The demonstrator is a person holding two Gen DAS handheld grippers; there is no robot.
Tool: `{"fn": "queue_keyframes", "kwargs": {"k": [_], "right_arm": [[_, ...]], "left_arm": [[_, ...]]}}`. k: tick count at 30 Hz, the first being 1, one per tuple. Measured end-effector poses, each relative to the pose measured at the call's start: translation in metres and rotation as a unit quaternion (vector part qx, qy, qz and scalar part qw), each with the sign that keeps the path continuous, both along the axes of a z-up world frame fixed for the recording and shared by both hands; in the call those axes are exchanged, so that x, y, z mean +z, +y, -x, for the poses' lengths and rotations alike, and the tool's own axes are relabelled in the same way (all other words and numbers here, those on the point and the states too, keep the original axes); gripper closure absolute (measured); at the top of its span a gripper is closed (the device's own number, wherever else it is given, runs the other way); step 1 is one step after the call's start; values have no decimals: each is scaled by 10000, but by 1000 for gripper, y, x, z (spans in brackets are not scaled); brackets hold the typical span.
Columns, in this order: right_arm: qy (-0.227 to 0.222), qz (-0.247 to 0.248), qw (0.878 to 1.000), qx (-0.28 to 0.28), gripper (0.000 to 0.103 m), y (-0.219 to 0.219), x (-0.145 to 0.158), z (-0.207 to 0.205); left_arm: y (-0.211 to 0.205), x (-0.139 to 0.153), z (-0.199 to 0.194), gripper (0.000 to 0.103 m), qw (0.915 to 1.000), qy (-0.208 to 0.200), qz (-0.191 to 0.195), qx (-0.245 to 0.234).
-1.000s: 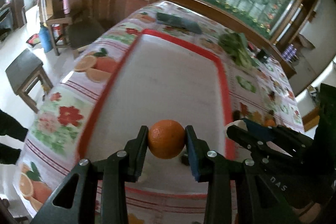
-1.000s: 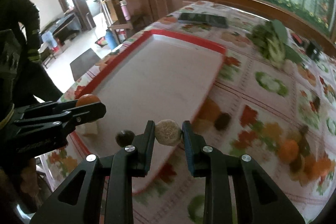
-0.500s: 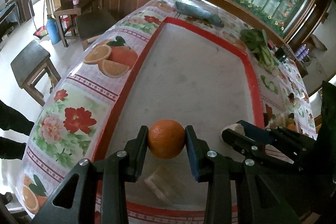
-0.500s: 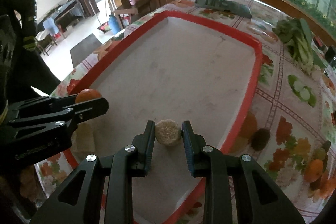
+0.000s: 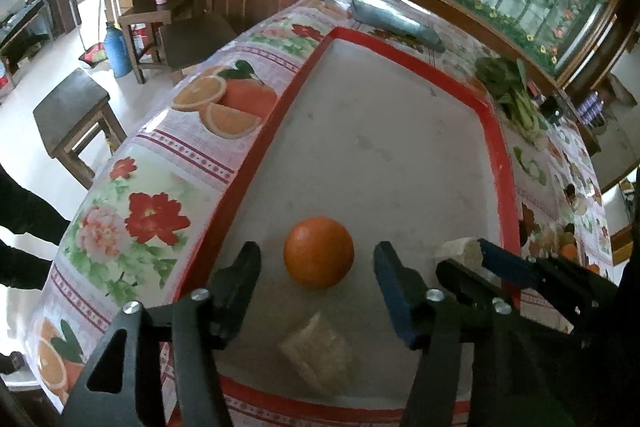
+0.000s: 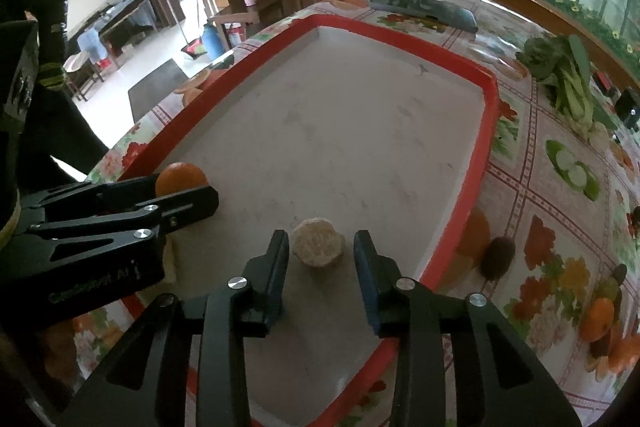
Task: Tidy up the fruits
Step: 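Carry the orange and white slice to the tray and release both, then move back to the fruit pile and grasp an orange with the right gripper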
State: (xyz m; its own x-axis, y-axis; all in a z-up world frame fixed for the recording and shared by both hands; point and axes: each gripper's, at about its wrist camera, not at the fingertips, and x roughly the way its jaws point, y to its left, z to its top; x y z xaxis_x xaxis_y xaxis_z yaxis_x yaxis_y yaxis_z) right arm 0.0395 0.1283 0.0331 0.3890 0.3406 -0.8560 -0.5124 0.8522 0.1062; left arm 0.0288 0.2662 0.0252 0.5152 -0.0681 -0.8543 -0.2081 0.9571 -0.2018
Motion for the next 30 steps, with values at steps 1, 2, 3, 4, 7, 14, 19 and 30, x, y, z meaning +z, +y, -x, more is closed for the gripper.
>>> {"fn": "queue_keyframes", "kwargs": {"k": [1,2,3,4,7,14,19,30], "right_arm": [[-20,8,10000,-1,70,0,1,1],[-51,19,10000,-4,70,-1,2,3],[-64,29,10000,1,69,-1,2,5],[-75,31,10000,8,69,-1,3,6],[-96,9,10000,-10,69,-3,5,12],[-124,-81,9998,-99,67,-14,14,23],[-145,-128,9997,-180,62,-29,20,35],[-150,-213,9977,-624,47,-83,24,54]], "left_arm": [[0,1,1,36,10000,-13,3,25],[0,2,3,35,10000,-19,0,45],[0,3,4,33,10000,-31,-17,65],[-1,4,6,32,9999,-47,-46,82],[-2,7,9,29,9999,-62,-111,108],[-11,15,20,27,9995,-113,-209,204],[-25,20,28,24,9993,-169,-279,191],[-85,31,35,23,9976,-291,-540,-324]]}}
